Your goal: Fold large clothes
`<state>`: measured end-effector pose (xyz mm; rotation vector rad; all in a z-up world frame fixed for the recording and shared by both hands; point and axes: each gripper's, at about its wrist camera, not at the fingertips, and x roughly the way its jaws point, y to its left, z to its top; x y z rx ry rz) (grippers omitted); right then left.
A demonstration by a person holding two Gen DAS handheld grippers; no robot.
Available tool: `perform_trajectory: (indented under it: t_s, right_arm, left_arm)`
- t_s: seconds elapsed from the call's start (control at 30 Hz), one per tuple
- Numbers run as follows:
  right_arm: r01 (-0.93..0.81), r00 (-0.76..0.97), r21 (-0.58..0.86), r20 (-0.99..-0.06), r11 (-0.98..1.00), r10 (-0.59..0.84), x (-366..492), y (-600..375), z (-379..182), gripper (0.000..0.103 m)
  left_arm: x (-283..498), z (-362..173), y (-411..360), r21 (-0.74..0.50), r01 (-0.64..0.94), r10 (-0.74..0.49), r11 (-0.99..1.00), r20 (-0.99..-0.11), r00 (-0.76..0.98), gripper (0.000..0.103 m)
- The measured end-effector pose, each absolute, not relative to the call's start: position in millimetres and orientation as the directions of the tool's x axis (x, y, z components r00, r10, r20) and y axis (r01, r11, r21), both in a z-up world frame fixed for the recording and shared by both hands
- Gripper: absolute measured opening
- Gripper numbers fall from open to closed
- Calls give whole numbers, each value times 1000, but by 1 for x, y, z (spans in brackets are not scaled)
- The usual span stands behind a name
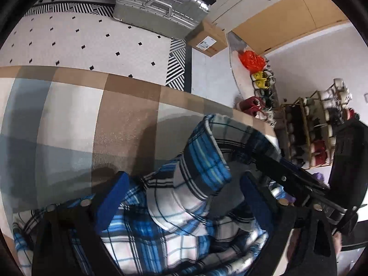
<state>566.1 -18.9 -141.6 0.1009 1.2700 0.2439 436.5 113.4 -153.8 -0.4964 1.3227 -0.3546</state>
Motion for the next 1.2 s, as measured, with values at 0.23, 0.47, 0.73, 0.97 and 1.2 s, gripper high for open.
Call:
perform_trajectory:
  t_s: [0.23, 0.47, 0.73, 0.97, 1.2]
  right_arm:
    - [-165, 274, 84, -953, 983, 127, 551, -23, -147, 8]
    - [-244, 444, 10, -888, 970, 120, 491, -29, -113, 4]
    - [-292, 673, 36, -702, 956, 232, 370, -58, -54, 4]
    - [-269, 751, 96, -602, 958, 271, 249, -76, -70, 4]
    - [-211, 713, 185, -643, 960, 281, 174, -82, -127, 4]
  left_arm:
    - [421, -153, 105, -517, 25, -515, 855, -843, 155, 7]
    - [373, -100, 117, -474, 83, -474, 877, -819, 325, 6]
    - [248, -49, 125, -479, 163, -477, 863, -664, 576, 6]
    - [162, -82, 126, -571, 130, -530, 810, -621, 578, 6]
    - [114, -120, 138, -599, 84, -535, 796, -633, 559, 6]
